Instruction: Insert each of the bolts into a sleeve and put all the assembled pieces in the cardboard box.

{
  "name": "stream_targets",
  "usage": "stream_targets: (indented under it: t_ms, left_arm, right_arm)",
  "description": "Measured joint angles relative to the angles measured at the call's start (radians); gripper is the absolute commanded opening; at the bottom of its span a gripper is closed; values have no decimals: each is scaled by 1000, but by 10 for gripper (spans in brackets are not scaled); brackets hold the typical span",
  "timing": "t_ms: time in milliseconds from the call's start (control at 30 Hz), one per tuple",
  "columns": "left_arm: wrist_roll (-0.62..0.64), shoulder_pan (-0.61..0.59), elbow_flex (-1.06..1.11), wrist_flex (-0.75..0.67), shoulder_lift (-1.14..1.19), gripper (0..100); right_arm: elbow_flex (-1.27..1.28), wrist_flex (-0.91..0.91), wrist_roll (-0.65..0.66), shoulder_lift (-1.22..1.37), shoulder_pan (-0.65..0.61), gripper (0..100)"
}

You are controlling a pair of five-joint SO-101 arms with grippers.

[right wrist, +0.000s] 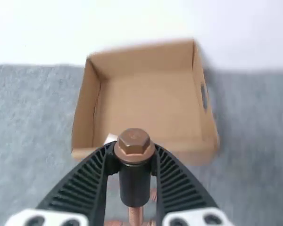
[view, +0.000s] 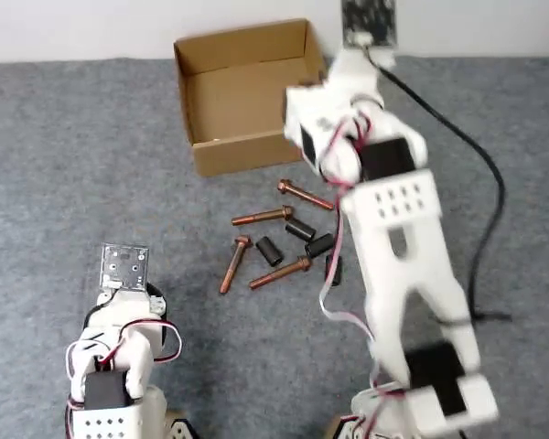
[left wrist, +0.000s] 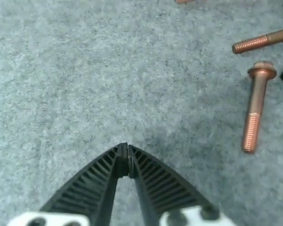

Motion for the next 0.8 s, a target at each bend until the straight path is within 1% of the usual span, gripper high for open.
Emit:
stream_targets:
  t_ms: [200,467,600,800]
  left_arm:
    - [-2,0,0,-2,0,5]
    - [-2,0,0,-2,0,5]
    - [-2,0,0,-2,0,5]
    - [-2,0,0,-2,0,5]
  right_arm:
    - [-218,-143,143,322,2,8]
    - [-397,-316,269,646,2,8]
    - [-460,-368,302,778,2,8]
    - [-522,-373,313,925,8,8]
